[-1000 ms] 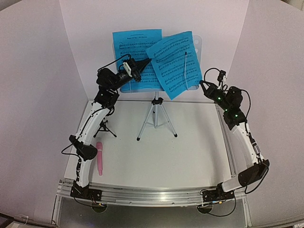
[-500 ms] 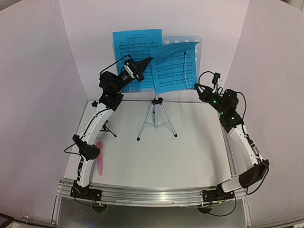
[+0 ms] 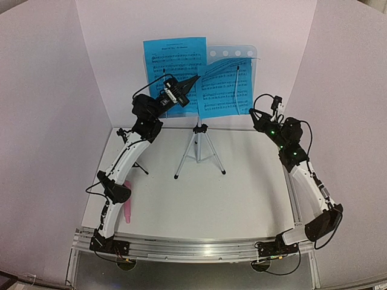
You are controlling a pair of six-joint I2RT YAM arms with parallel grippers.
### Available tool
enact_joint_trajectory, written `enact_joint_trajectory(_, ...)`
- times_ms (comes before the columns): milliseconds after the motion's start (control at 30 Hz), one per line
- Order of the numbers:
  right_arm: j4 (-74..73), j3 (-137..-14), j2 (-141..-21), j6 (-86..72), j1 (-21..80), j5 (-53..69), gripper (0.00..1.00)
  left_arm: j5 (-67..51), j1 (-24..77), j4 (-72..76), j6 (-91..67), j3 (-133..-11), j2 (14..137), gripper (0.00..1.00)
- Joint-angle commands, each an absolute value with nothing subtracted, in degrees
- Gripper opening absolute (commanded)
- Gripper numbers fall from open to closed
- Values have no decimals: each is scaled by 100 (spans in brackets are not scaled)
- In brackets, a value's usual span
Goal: Set up the instrument practice props
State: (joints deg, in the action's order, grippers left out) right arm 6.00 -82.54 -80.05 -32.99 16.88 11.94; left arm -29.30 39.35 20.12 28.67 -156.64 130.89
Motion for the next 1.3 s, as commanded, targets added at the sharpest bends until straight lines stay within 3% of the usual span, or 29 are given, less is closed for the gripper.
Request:
enact_joint_trajectory(0,951,-8293,-7893,-3277,1796,1122,0,-2853,3964,2361,3050,-15935,13159,0)
enact_joint_trajectory(267,993,-8237,-7883,-3241,1850,1074,0,-2872,4008,2545,3200,-16017,13249,0)
enact_joint_trajectory(367,977,-8237,-7819,-3159,1853,1067,16,-2927,4024,2576,3250,-15996,13250,0)
enact_joint_trajectory(467,938,-8261,-7717,-3011,1849,1046,26,-2973,4027,2571,3347,-16005,13275,0)
enact_joint_trajectory(800,446,-8596,-7725,-2811,1848,832,27,-3068,4026,2679,3645,-16076,13492,0)
enact_joint_trajectory(1067,113,-8827,-7762,-2552,1847,451,44,-3069,4025,2733,3849,-16048,13455,0)
enact_joint_trajectory(1167,-48,-8988,-7814,-2481,1843,460,43,-3071,4025,2732,3852,-16022,13423,0)
enact_joint_trajectory(1267,-243,-9091,-7879,-2464,1843,388,32,-3111,4025,2732,3896,-16016,13395,0)
